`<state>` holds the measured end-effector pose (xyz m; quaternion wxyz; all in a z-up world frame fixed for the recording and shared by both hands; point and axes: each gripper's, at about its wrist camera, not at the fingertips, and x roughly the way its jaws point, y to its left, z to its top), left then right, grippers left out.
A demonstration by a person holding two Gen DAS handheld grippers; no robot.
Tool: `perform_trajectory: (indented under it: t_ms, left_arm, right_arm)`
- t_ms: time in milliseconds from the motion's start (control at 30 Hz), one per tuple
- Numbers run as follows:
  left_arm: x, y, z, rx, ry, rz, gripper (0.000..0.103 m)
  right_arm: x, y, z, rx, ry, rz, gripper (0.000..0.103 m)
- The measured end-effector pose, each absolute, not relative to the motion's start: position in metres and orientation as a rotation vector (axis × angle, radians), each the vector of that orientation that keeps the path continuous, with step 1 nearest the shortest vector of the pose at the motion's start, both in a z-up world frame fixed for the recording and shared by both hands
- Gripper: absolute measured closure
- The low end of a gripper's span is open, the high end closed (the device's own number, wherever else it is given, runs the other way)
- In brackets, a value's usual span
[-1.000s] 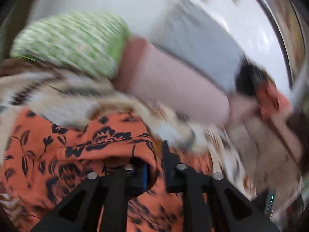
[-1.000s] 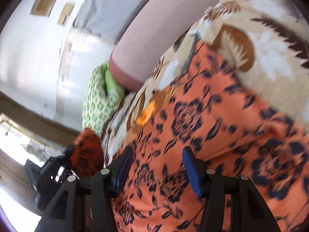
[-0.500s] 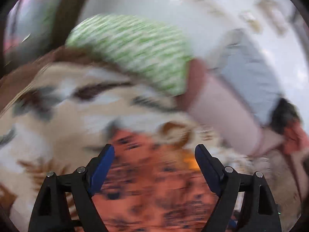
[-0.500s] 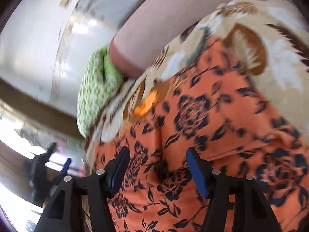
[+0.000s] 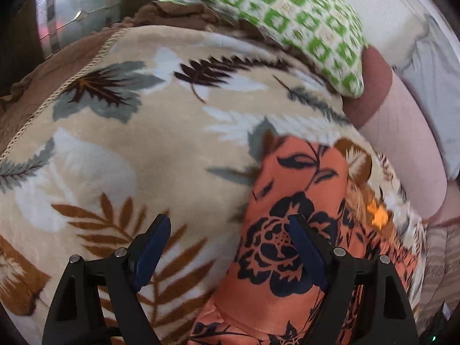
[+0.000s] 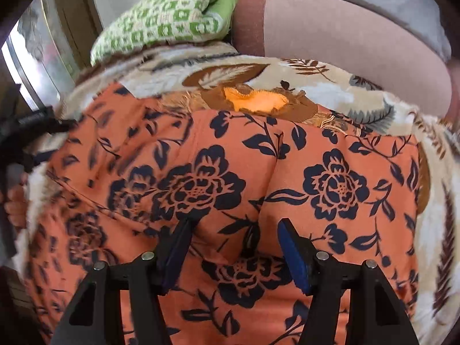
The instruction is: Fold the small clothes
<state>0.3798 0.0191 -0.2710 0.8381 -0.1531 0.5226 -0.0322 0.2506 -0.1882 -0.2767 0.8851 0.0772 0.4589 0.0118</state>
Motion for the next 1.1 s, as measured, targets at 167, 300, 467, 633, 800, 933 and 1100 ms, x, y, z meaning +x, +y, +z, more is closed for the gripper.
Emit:
perform_trajectory:
  t_ms: [167,300,467,633,800,933,1100]
  left_arm:
    - [0.376,0.012,-0.271,-0.252,1.119,-0.084,0.019]
    - [0.378,0.023,-0.273,-0.278,1.129,-0.068,0.019]
    - [0.380,0.031,-0.273,-0.290,1.133,-0.054,0.019]
    - [0.379,0.029,-0.270,-0.281,1.129,-0.067,0.019]
    - [0.378,0.030,-0.270,-0.274,1.129,-0.064,0.019]
    - [0.377,0.030,-0.269,-0.281,1.125,-0.071,0.019]
    - [0.377,0.027,-0.267,-0.277,1.120,-0.073,0.019]
  right_arm:
    - [0.263,-0.191,-0.279,0.171,0.949,-0.026,0.038]
    - [0.249,-0.226,-0.255,0.334,0.799,-0.141,0.038]
    - [0.243,-0.218,-0.249,0.326,0.804,0.038,0.038]
    - [0.247,-0.164,-0.262,0.038,0.882,0.127,0.038]
    - [0.256,-0.156,-0.284,-0.077,0.893,0.011,0.038]
    - [0.263,-0.189,-0.283,0.148,0.875,-0.047,0.060]
    - [0.256,-0.224,-0.287,0.406,0.905,-0.045,0.064]
